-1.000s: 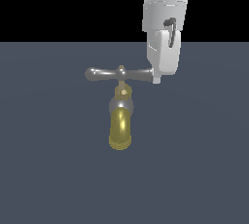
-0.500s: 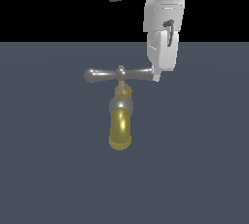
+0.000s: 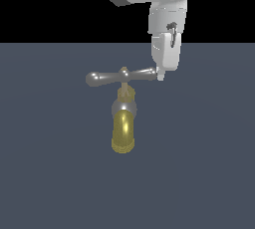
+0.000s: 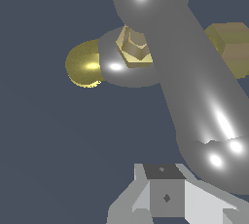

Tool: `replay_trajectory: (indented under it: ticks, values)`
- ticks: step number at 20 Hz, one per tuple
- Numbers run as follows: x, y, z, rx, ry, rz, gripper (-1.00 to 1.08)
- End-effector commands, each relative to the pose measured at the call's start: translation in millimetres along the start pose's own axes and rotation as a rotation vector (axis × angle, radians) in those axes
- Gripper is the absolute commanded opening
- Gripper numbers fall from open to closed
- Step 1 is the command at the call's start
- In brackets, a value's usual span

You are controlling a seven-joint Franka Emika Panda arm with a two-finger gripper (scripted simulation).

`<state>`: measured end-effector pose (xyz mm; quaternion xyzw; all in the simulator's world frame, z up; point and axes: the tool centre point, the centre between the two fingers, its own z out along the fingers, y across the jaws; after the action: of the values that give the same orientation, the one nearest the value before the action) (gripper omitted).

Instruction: Turn on the faucet by rotating a designated handle.

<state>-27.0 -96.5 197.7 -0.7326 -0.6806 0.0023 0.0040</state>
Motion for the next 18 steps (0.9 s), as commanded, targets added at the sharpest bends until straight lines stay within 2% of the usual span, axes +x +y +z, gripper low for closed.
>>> replay_trajectory:
  ticks: [1, 4, 6, 18]
  values:
    - [1, 11, -1, -0.009, -0.002, -0.004, -1.0]
    - [0, 20, -2, -0.009, -0.002, -0.004, -1.0]
    - [-6, 13, 0, -0.001, -0.002, 0.007, -1.0]
    - [23, 52, -1, -0.005, -0.002, 0.001, -1.0]
